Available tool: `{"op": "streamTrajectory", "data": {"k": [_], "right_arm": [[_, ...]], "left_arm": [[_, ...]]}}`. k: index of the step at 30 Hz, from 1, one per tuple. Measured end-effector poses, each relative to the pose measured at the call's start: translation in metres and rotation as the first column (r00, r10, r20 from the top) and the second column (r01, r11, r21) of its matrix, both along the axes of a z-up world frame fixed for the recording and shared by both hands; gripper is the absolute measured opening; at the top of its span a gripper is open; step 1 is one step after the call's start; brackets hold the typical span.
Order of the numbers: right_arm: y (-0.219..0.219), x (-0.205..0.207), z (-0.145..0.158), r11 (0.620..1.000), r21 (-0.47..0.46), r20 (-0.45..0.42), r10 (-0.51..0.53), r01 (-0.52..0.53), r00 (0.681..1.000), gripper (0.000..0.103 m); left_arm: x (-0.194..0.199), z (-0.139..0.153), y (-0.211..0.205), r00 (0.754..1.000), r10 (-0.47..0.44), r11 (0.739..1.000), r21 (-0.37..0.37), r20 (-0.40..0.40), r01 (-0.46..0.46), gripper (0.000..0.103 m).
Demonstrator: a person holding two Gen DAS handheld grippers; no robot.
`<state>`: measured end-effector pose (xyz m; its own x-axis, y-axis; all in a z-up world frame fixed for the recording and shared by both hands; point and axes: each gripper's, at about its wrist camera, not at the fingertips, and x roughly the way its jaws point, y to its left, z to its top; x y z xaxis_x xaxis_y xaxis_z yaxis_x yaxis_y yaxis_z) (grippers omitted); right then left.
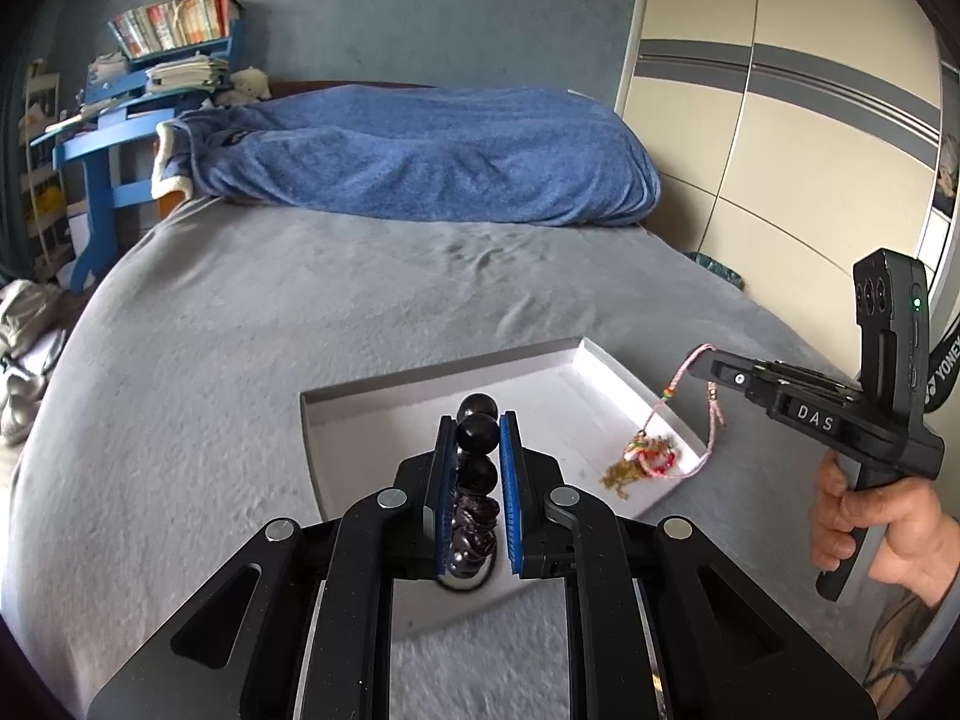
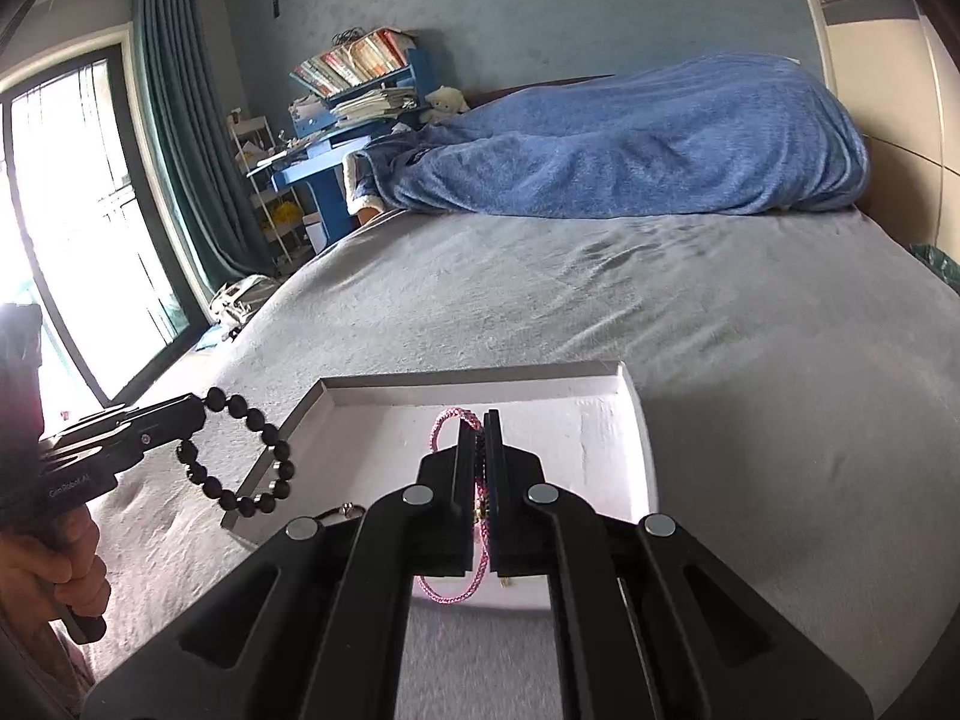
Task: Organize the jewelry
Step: 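Carry both bracelets into the grey tray and open both tools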
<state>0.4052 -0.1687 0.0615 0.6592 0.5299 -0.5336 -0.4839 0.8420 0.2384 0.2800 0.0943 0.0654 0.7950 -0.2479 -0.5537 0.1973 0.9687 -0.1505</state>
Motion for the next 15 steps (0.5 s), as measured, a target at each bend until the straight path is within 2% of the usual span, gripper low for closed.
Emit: {"op": "streamTrajectory", "data": {"k": [5, 15], "right_arm": [[0.022, 0.020, -0.010, 0.999, -0.036, -0.003, 0.031, -0.031, 1.000, 0.003], [0.044, 0.065, -0.051, 0.993, -0.112, -0.087, 0.036, -0.046, 0.996, 0.003]], "left_arm": [[0.026, -0.007, -0.001, 1.000, 0.003, 1.000, 0.009, -0.008, -0.003, 0.015], [0.073, -0.030, 0.006, 0.999, 0.028, 1.000, -0.008, -0.047, -0.028, 0.015]]}}
